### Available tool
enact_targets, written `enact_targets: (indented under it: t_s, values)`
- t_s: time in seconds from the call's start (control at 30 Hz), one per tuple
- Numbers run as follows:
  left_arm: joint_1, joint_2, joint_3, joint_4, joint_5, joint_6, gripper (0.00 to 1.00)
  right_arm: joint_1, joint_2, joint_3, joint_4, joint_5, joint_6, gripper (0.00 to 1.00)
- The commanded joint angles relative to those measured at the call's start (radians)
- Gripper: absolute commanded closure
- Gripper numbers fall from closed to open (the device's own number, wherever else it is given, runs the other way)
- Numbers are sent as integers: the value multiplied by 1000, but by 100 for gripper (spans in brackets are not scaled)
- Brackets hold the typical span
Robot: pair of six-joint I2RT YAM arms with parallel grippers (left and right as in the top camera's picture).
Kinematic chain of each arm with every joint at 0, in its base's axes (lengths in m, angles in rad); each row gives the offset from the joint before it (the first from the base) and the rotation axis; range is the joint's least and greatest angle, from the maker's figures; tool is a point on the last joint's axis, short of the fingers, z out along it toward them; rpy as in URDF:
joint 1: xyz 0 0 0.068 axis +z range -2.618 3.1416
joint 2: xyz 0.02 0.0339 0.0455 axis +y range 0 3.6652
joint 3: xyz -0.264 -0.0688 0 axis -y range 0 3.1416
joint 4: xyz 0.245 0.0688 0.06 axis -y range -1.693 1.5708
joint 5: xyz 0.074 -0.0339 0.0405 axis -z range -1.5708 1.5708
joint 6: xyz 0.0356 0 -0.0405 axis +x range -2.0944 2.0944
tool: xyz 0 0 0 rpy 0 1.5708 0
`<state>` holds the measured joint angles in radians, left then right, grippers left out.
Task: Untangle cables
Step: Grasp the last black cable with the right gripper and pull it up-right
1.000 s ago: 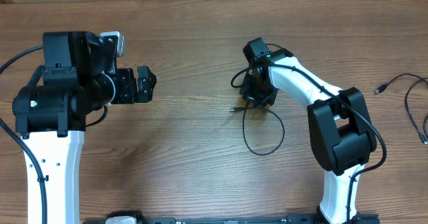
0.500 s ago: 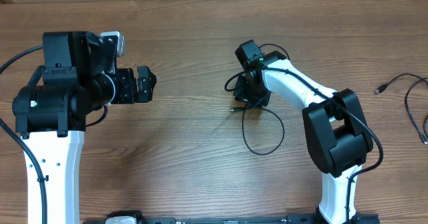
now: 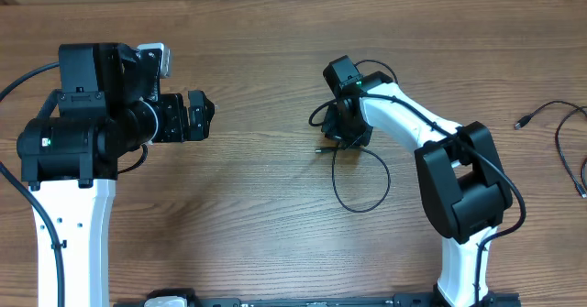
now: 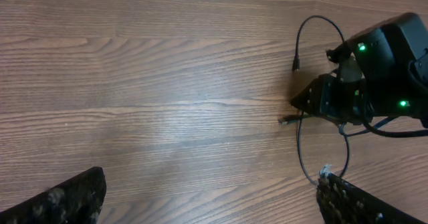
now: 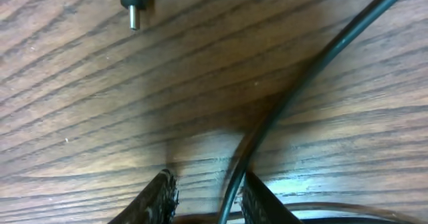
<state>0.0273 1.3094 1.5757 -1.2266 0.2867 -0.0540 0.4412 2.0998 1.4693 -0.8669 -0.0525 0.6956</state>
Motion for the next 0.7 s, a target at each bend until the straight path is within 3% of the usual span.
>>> enact_targets:
  t_s: [0.0,0.23,0.5,0.67]
  values:
    - [-3,-2,13,1,-6,-13,0,3,5,-70,22,-3,41,72]
    - [-3,-2,13,1,-6,-13,0,3,5,-70,33,0,40,95]
    - [-3,-2,13,1,-6,-13,0,-22,3,29,-63,15,-29,96]
    - [-3,-2,13,1,-6,-13,0,-79,-2,338,-314,19,-192,96]
